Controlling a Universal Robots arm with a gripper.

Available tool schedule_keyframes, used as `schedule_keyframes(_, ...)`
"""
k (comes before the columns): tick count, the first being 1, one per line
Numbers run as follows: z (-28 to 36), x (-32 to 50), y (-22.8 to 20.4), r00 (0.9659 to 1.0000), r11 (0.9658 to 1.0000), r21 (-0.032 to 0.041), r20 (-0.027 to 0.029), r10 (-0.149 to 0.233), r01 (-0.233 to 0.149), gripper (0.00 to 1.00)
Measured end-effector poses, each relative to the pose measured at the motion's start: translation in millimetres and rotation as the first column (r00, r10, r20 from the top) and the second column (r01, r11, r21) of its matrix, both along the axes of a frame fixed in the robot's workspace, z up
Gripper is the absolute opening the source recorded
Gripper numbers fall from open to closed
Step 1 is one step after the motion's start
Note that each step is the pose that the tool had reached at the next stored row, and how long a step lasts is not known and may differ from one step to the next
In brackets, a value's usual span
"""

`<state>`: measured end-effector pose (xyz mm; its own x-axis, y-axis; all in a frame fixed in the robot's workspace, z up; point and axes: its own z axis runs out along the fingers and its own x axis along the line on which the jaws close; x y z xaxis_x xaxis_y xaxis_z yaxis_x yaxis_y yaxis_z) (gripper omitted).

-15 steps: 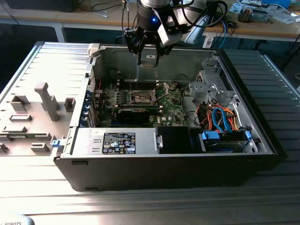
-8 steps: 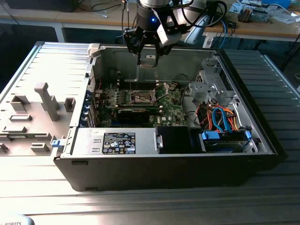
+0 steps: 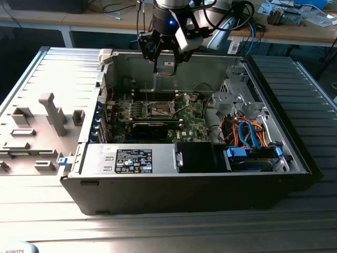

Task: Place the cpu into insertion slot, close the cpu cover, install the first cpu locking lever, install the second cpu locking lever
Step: 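Place the cpu into insertion slot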

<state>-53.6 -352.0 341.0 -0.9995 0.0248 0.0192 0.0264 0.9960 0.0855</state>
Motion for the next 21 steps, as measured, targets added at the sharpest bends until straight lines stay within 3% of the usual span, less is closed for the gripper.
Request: schedule_keyframes(21, -0.3, -3.5, 0.0, 1.0000, 1.0000, -0.0001, -0.0001, 0.000, 0.000, 0.54)
